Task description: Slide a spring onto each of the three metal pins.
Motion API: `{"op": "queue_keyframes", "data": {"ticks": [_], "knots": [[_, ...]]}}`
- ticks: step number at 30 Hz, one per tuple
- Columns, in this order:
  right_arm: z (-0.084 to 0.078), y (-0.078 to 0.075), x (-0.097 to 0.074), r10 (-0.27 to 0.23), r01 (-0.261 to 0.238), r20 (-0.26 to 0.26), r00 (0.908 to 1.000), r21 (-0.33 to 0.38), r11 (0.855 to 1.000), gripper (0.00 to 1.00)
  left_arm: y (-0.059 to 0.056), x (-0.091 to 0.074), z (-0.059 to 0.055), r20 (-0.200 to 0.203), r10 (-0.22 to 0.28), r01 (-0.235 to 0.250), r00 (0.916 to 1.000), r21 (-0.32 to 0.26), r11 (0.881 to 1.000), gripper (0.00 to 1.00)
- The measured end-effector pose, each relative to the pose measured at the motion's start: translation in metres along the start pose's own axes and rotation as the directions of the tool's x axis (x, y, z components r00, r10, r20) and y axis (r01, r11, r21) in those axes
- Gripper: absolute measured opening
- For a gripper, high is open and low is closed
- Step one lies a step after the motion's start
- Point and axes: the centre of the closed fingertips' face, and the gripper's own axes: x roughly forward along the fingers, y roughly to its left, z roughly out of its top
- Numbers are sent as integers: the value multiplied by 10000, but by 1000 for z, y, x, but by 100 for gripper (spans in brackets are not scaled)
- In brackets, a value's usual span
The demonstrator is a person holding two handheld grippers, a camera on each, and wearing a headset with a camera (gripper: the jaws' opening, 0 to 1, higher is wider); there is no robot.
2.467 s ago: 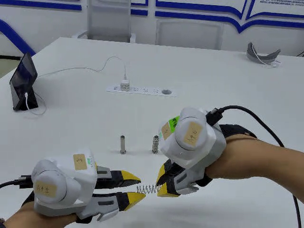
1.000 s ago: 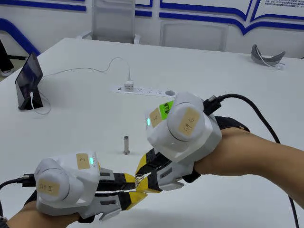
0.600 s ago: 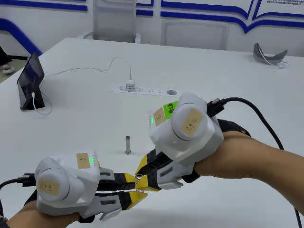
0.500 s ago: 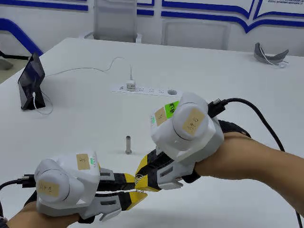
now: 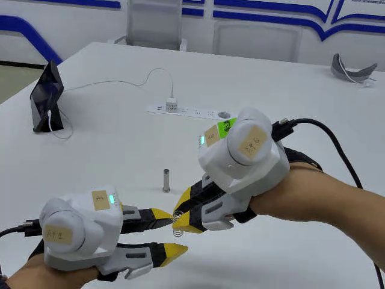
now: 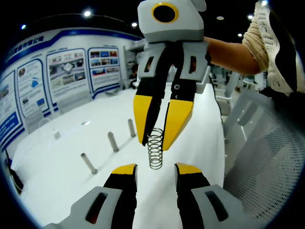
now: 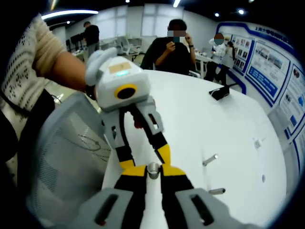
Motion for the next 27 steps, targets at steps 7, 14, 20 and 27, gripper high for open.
{"op": "queue_keyframes", "data": {"ticks": [7, 14, 20, 27], "knots": [[2, -11, -2, -215, 214, 92, 9997, 110, 9997, 12, 13, -7, -3, 200, 600, -588, 9980, -546, 9968, 46], [6, -28, -8, -565, 555, 246, 9981, 385, 9977, 12, 23, -15, -8, 320, 1043, -1007, 9940, -977, 9901, 55], [13, -40, -9, -849, 825, 438, 9954, 536, 9951, 12, 28, -18, -10, 324, 1269, -1225, 9914, -1132, 9860, 60], [15, -52, -6, -1012, 979, 477, 9937, 672, 9929, 12, 30, -20, -14, 326, 1340, -1290, 9904, -1261, 9836, 62]]}}
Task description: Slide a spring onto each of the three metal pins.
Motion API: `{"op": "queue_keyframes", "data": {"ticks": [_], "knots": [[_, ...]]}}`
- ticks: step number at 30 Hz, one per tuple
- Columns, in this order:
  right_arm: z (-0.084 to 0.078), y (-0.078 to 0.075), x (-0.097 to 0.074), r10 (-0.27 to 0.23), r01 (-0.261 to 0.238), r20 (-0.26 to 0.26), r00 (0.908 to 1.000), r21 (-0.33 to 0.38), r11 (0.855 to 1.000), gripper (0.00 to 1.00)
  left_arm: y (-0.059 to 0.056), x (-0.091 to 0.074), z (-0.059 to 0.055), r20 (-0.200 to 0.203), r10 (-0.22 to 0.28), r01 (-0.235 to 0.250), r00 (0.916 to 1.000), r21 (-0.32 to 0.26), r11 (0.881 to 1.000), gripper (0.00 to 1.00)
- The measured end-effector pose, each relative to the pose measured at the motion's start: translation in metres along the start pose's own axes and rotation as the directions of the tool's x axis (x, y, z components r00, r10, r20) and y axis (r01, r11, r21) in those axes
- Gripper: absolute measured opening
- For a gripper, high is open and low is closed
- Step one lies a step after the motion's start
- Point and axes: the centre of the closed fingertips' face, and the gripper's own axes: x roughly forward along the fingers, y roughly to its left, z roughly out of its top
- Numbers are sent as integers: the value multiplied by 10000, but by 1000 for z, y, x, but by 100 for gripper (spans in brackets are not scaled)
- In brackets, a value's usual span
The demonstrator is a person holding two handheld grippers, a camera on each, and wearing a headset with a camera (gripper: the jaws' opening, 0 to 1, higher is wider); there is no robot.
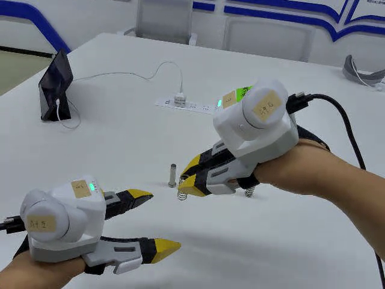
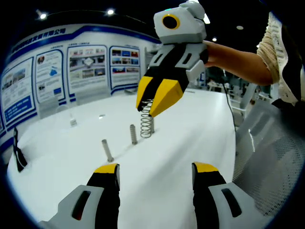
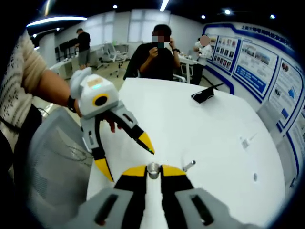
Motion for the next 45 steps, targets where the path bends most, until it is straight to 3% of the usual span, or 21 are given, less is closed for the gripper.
{"op": "queue_keyframes", "data": {"ticks": [7, 11, 23, 37, 45], "knots": [[2, -21, 5, -449, 447, 50, 9990, 249, 9987, 12, 3, -1, -2, 16, 51, -51, 10000, -100, 9999, 63], [3, -39, 7, -930, 925, 79, 9956, 551, 9942, 12, 4, -1, -3, 50, 66, -65, 10000, -168, 9998, 63], [1, -77, 21, -1666, 1623, 276, 9856, 1187, 9796, 12, 8, -1, -10, -80, 74, -77, 9999, -320, 9995, 63], [-10, -92, 51, -1624, 1588, 95, 9867, 1614, 9740, 12, 13, -2, -16, -162, 176, -184, 9997, -555, 9983, 63], [-13, -94, 56, -1608, 1574, 56, 9870, 1720, 9724, 12, 13, -1, -18, -200, 203, -216, 9996, -636, 9977, 63]]}}
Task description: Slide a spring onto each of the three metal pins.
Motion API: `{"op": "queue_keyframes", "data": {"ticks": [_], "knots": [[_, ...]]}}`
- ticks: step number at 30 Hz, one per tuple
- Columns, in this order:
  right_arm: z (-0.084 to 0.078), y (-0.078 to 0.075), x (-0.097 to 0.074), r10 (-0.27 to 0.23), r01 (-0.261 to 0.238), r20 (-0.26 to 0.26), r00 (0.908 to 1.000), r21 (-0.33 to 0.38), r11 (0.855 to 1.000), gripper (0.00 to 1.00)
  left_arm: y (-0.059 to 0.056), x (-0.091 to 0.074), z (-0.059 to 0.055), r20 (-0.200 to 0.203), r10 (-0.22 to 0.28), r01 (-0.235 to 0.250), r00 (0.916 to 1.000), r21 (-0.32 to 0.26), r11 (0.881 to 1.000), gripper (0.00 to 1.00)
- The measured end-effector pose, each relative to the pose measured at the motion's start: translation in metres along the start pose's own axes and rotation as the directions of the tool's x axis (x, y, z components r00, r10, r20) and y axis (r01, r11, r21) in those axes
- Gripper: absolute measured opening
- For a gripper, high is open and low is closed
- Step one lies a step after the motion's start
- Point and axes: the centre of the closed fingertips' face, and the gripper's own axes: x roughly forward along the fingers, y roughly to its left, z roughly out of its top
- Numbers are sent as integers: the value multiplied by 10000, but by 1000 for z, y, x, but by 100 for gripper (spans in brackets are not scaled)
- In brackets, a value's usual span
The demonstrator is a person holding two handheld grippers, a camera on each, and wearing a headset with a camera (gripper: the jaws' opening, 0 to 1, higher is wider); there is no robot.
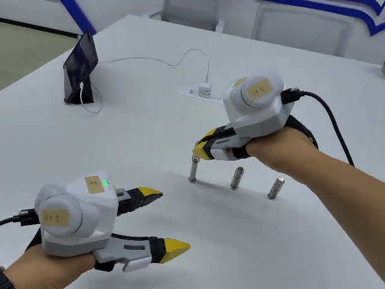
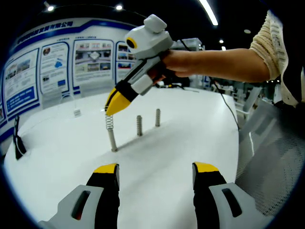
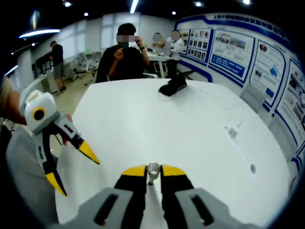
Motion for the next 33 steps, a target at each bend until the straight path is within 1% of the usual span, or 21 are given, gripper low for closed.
{"op": "queue_keyframes", "data": {"ticks": [9, 11, 16, 25, 33], "knots": [[-6, 2, 6, 105, -103, -90, 9999, 167, 9998, 12, 0, 0, -1, -31, -3, 3, 10000, -54, 10000, 62], [-9, -1, 11, 106, -104, -120, 9999, 197, 9998, 12, 0, 0, -1, -46, 0, 0, 10000, -63, 10000, 62], [-17, 1, 16, 128, -122, -185, 9997, 363, 9993, 12, 0, 1, -4, -74, -11, 10, 10000, -111, 9999, 62], [-27, 1, 24, 11, 2, -296, 9996, 413, 9991, 12, 2, 1, -5, -114, -22, 20, 9999, -169, 9999, 62], [-37, 2, 30, -43, 64, -533, 9986, 397, 9992, 12, 1, 3, -7, -159, -58, 55, 9999, -207, 9998, 61]]}}
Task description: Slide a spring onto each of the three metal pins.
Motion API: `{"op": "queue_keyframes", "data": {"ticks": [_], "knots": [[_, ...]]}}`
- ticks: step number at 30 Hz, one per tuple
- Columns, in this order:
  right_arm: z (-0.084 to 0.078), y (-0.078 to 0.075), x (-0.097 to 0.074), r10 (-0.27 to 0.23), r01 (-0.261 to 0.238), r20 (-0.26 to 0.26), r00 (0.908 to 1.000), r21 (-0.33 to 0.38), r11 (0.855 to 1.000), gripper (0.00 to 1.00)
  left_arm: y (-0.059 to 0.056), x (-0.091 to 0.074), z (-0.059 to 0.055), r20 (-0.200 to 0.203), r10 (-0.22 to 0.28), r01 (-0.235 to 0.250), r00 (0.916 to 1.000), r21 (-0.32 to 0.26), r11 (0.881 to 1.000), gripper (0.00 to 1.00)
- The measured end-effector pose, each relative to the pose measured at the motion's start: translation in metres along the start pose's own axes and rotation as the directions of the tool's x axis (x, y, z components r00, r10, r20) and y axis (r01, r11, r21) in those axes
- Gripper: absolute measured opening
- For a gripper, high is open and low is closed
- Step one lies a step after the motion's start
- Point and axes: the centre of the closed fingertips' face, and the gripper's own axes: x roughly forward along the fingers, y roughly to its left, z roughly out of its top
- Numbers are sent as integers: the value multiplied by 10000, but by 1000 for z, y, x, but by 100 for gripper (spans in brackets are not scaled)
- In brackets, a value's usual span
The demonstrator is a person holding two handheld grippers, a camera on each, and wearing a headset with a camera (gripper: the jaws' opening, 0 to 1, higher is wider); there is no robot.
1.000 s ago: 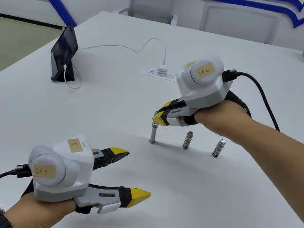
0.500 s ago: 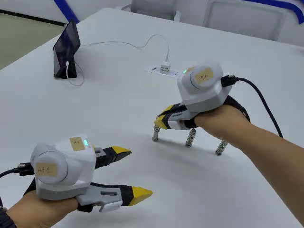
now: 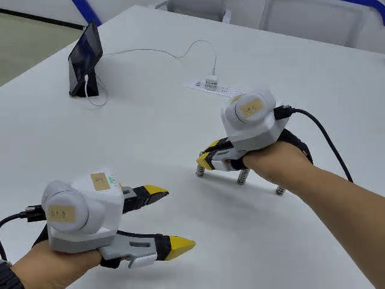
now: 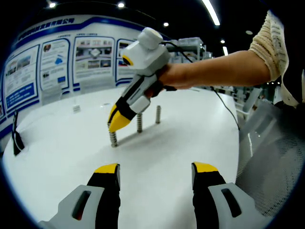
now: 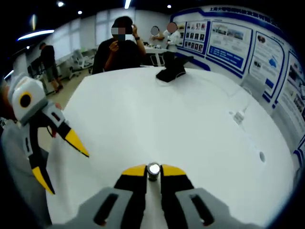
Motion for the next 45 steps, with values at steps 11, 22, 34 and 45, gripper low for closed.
{"op": "queue_keyframes", "data": {"ticks": [11, 22, 34, 45], "knots": [[-9, -1, 8, -38, 38, -241, 9997, 14, 10000, 12, 2, 0, -2, -9, 52, -52, 10000, -48, 10000, 62], [-10, 0, 2, -69, 68, -197, 9998, -7, 10000, 18, 7, -2, 4, 57, 175, -175, 9998, 27, 9998, 62], [-14, 13, -19, -255, 250, 242, 9994, 191, 9995, 21, 16, -8, 9, 121, 463, -464, 9989, 29, 9989, 64], [-22, 21, -42, -495, 453, 703, 9963, 596, 9972, 23, 14, -8, 14, 188, 504, -506, 9986, 85, 9987, 68]]}}
